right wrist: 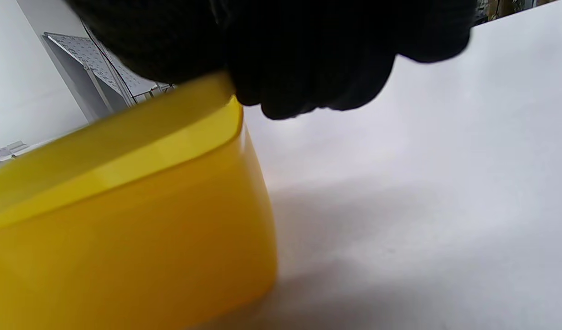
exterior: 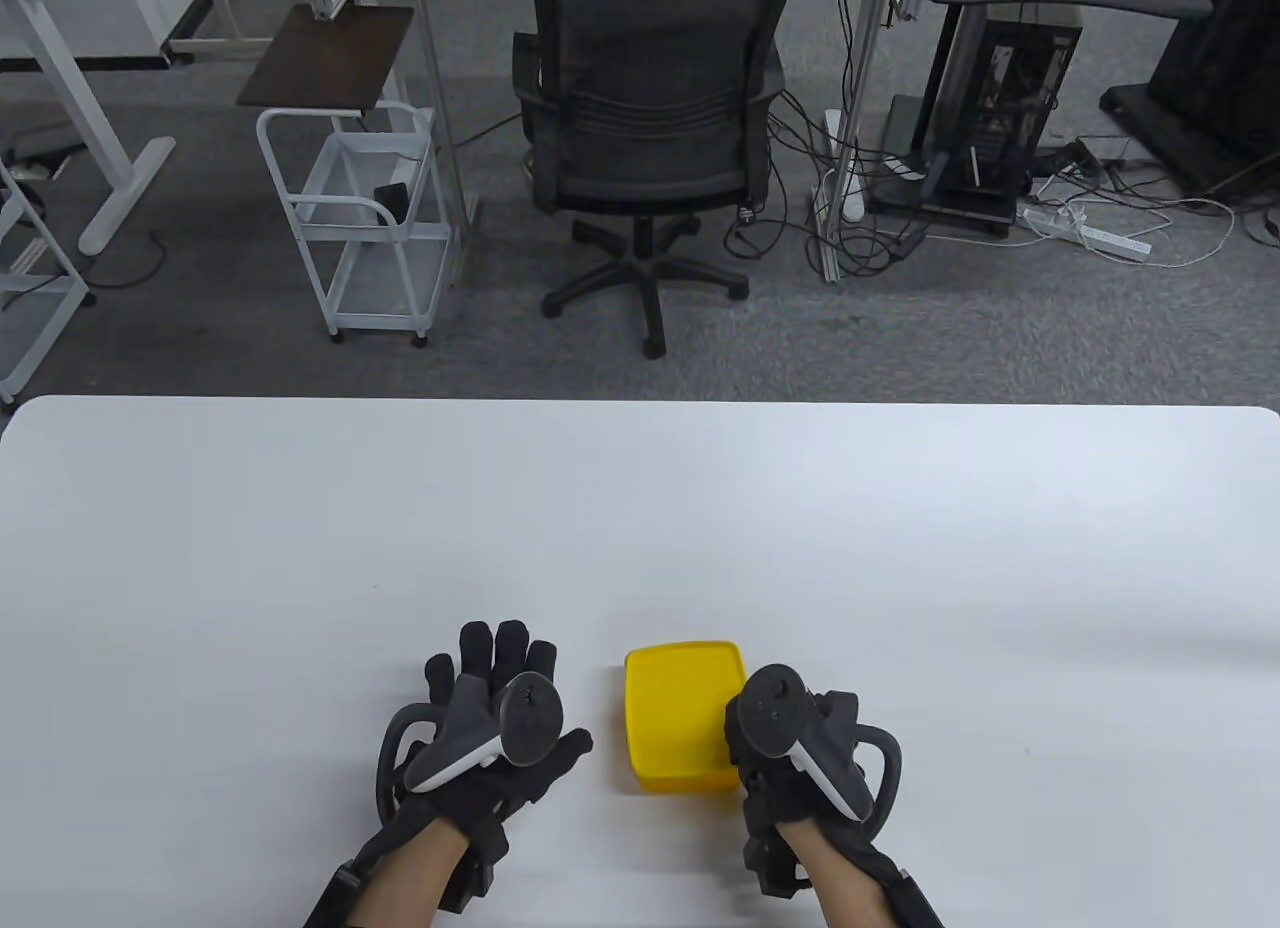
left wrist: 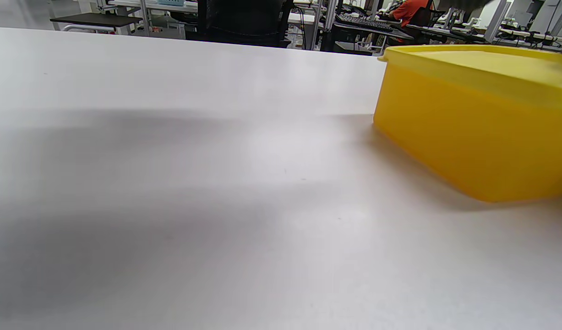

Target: Cover the plastic food container

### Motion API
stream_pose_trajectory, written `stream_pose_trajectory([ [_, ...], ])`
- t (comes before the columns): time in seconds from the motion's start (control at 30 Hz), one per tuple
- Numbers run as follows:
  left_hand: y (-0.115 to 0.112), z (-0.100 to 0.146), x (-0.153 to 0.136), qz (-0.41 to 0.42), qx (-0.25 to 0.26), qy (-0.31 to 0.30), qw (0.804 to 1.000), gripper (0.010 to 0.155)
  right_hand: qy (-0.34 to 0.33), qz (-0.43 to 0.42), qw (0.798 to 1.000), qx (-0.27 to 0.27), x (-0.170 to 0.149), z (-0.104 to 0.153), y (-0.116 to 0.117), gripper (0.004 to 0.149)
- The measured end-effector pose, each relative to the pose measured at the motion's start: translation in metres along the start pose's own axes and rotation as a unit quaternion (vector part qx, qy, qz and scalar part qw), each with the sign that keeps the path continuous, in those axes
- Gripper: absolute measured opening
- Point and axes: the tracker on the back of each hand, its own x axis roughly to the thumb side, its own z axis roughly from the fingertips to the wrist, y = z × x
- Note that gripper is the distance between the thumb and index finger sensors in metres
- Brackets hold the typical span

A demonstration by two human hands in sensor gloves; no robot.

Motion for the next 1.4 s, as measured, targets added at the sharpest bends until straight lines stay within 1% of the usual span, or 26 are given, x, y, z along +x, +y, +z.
stream_pose_trajectory([
  [0.13,0.0,0.0,0.001,-0.001,-0.003,0.0,1.0,0.09,0.002,0.036,0.999,0.004,0.004,0.0,0.003,0.04],
  [0.23,-0.001,-0.001,0.004,-0.006,-0.002,-0.013,1.0,0.089,0.002,0.037,0.999,0.012,0.004,-0.001,0.002,0.039],
  [0.33,0.0,0.001,0.015,-0.016,0.014,-0.039,0.999,0.088,0.008,0.007,0.999,0.032,-0.003,-0.001,-0.002,0.042],
  [0.4,0.002,0.005,0.024,-0.011,0.028,-0.048,0.998,0.086,0.002,-0.021,0.999,0.042,-0.009,0.003,-0.008,0.049],
  [0.47,0.005,0.007,0.032,0.014,0.044,-0.034,0.998,0.082,-0.003,-0.041,0.997,0.058,-0.014,0.005,-0.012,0.055],
  [0.53,0.009,0.006,0.041,0.051,0.05,-0.005,0.997,0.078,-0.006,-0.051,0.995,0.083,-0.018,0.006,-0.013,0.059],
  [0.6,0.01,0.003,0.051,0.082,0.047,0.037,0.995,0.072,-0.005,-0.058,0.992,0.108,-0.023,0.006,-0.013,0.057],
  [0.67,0.009,-0.003,0.061,0.077,0.028,0.044,0.996,0.064,-0.007,-0.064,0.99,0.127,-0.025,0.005,-0.012,0.055],
  [0.77,0.003,-0.009,0.074,0.036,0.032,0.087,0.995,0.056,-0.006,-0.079,0.985,0.152,-0.026,0.002,-0.007,0.047],
  [0.83,-0.005,-0.013,0.082,0.008,0.02,0.088,0.996,0.053,-0.012,-0.086,0.982,0.171,-0.027,-0.001,-0.003,0.043],
  [0.9,-0.011,-0.016,0.085,-0.029,0.023,0.093,0.995,0.048,-0.011,-0.11,0.977,0.18,-0.029,-0.002,-0.002,0.042],
  [0.93,-0.012,-0.016,0.084,-0.013,0.027,0.081,0.996,0.047,-0.012,-0.114,0.976,0.184,-0.03,-0.003,-0.002,0.042],
  [1.07,-0.014,-0.017,0.083,0.008,0.022,0.079,0.997,0.045,-0.005,-0.15,0.967,0.206,-0.034,-0.006,0.001,0.041],
  [1.2,-0.015,-0.016,0.088,-0.009,0.022,0.086,0.996,0.045,-0.009,-0.143,0.966,0.215,-0.033,-0.008,0.001,0.041],
  [1.33,-0.017,-0.018,0.093,-0.014,0.003,0.097,0.995,0.046,-0.008,-0.146,0.964,0.222,-0.033,-0.008,0.002,0.041],
  [1.4,-0.019,-0.018,0.095,-0.03,0.005,0.099,0.995,0.046,-0.016,-0.128,0.965,0.228,-0.032,-0.009,0.002,0.041],
])
